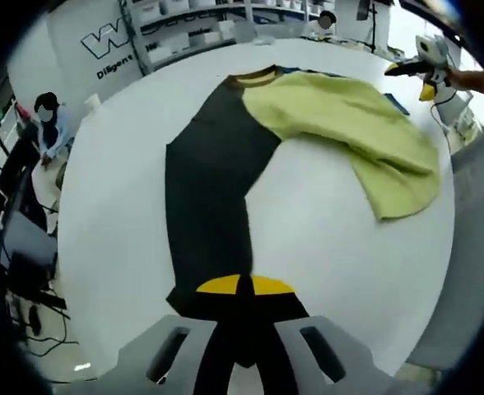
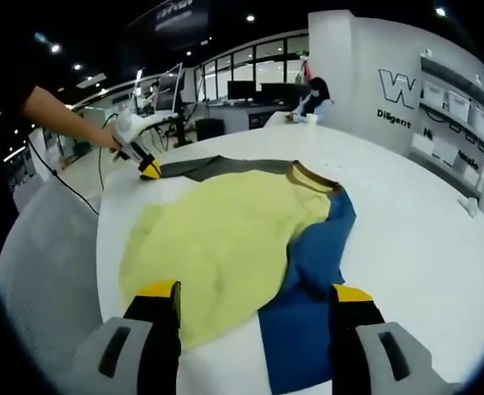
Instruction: Fold the garment on the visible template until the final outline fits inside the template.
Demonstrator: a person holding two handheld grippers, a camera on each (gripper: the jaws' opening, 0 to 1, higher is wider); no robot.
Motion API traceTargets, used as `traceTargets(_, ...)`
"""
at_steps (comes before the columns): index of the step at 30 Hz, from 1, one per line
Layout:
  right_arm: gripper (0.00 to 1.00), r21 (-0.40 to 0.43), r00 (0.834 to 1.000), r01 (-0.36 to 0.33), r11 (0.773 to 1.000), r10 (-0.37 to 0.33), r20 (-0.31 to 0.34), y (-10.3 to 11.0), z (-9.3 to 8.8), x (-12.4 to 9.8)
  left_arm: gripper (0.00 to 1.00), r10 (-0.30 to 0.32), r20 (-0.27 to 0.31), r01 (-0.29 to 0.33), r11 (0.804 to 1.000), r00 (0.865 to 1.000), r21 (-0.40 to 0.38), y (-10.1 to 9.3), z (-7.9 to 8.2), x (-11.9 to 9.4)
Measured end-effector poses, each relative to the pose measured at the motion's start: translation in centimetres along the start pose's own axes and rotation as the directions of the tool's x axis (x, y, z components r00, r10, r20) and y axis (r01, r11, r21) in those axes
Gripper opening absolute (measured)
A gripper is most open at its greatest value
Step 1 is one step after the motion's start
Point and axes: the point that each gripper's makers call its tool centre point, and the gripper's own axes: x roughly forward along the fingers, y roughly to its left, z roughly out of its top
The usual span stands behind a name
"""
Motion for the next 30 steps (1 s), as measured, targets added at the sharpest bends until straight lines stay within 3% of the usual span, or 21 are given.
traceTargets(3,0.69,0.0,1.0,0.0,1.0,0.0,0.002,0.0,0.0,0.0,0.04,-0.017,0.031,0.02,0.995,0.999,-0.099,0.0,0.9,-0.5)
traceTargets(6,0.69,0.002,1.0,-0.001,1.0,0.001,0.004,-0.1,0.1,0.0,0.04,-0.036,0.111,0.059,0.976,0.993,-0.21,0.3,2.8,-1.4)
traceTargets(10,0.69,-0.002,1.0,-0.004,1.0,0.004,0.004,0.0,0.2,0.2,0.04,-0.02,0.183,0.07,0.961,0.983,-0.268,1.4,4.7,-2.5)
traceTargets(14,0.67,-0.008,1.0,-0.01,1.0,0.01,0.012,0.2,0.5,0.3,0.04,0.012,0.206,0.053,0.95,0.979,-0.307,3.1,5.4,-3.5)
traceTargets(16,0.67,-0.009,1.0,-0.011,1.0,0.011,0.015,0.1,0.6,0.4,0.04,0.049,0.207,0.017,0.952,0.977,-0.305,4.3,5.4,-3.9)
traceTargets(20,0.67,-0.009,1.0,-0.012,1.0,0.012,0.017,0.3,0.7,0.4,0.04,0.155,0.162,-0.089,0.93,0.974,-0.357,7.1,3.9,-4.2)
traceTargets(24,0.67,-0.007,1.0,-0.013,1.0,0.013,0.011,0.3,0.4,0.5,0.05,0.233,0.081,-0.189,0.912,0.969,-0.363,8.9,1.1,-3.8)
traceTargets(27,0.67,-0.004,1.0,-0.012,1.0,0.012,0.008,0.2,0.3,0.5,0.05,0.233,0.055,-0.198,0.911,0.971,-0.362,8.8,-0.2,-3.3)
traceTargets(30,0.67,-0.007,1.0,-0.013,1.0,0.013,0.006,0.3,0.4,0.6,0.05,0.246,0.041,-0.223,0.929,0.968,-0.295,8.7,-0.8,-3.2)
